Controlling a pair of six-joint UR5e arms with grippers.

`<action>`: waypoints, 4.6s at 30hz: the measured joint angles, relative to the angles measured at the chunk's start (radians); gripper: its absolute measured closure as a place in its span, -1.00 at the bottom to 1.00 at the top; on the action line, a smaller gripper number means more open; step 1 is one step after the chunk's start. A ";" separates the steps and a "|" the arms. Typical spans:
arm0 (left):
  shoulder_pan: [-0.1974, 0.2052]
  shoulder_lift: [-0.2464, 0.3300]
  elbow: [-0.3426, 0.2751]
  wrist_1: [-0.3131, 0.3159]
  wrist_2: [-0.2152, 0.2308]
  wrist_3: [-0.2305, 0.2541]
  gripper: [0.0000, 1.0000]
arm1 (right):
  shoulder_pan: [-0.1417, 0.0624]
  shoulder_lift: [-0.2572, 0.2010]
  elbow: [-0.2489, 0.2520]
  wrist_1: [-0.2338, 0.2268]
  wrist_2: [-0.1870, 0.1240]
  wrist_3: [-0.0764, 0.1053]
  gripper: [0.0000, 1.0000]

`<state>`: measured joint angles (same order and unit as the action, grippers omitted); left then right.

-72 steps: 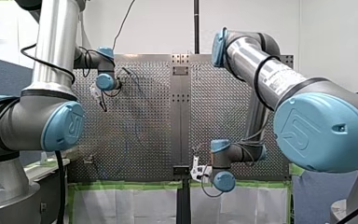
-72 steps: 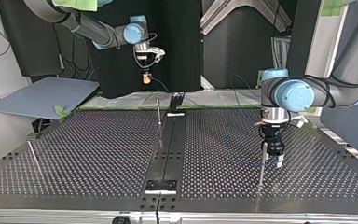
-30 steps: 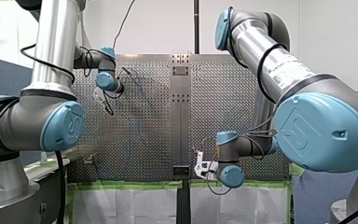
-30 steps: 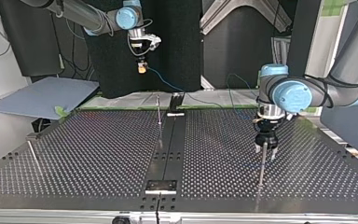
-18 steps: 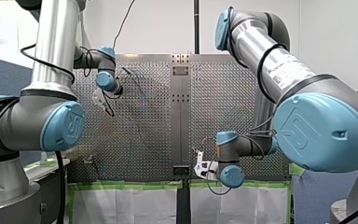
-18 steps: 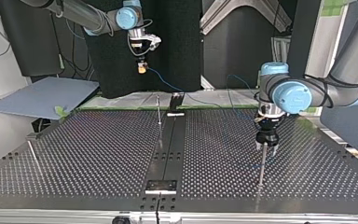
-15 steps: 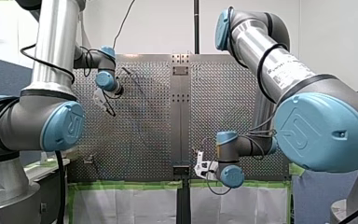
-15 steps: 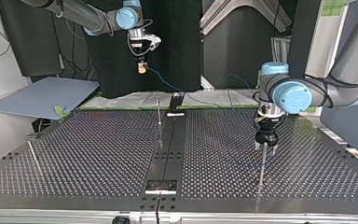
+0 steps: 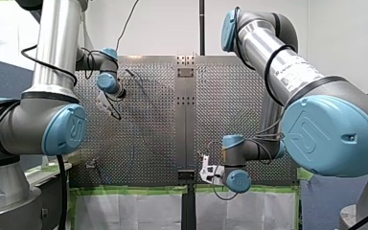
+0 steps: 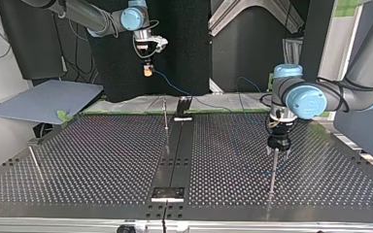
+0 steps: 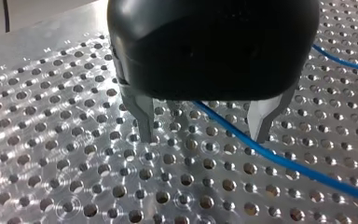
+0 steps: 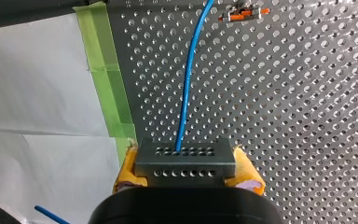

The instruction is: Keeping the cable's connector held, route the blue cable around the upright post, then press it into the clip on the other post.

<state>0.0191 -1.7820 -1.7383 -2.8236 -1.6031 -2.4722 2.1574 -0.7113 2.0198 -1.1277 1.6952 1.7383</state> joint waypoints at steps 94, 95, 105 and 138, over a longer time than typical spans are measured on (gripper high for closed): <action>-0.025 0.450 -0.203 0.026 0.015 0.078 -0.99 | -0.001 0.000 0.000 -0.015 -0.009 0.012 1.00; -0.025 0.459 -0.203 0.031 0.024 0.084 -0.99 | -0.001 0.000 0.000 -0.015 -0.009 0.013 1.00; -0.023 0.505 -0.191 -0.002 0.077 0.145 -0.99 | -0.001 0.000 0.000 -0.015 -0.012 0.015 1.00; -0.103 0.431 -0.029 -0.344 -0.164 0.488 -0.99 | -0.001 0.000 0.000 -0.015 -0.019 0.015 1.00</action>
<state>-0.0836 -1.3514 -1.7678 -3.1677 -1.7672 -1.9839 2.1561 -0.7112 2.0196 -1.1431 1.6766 1.7537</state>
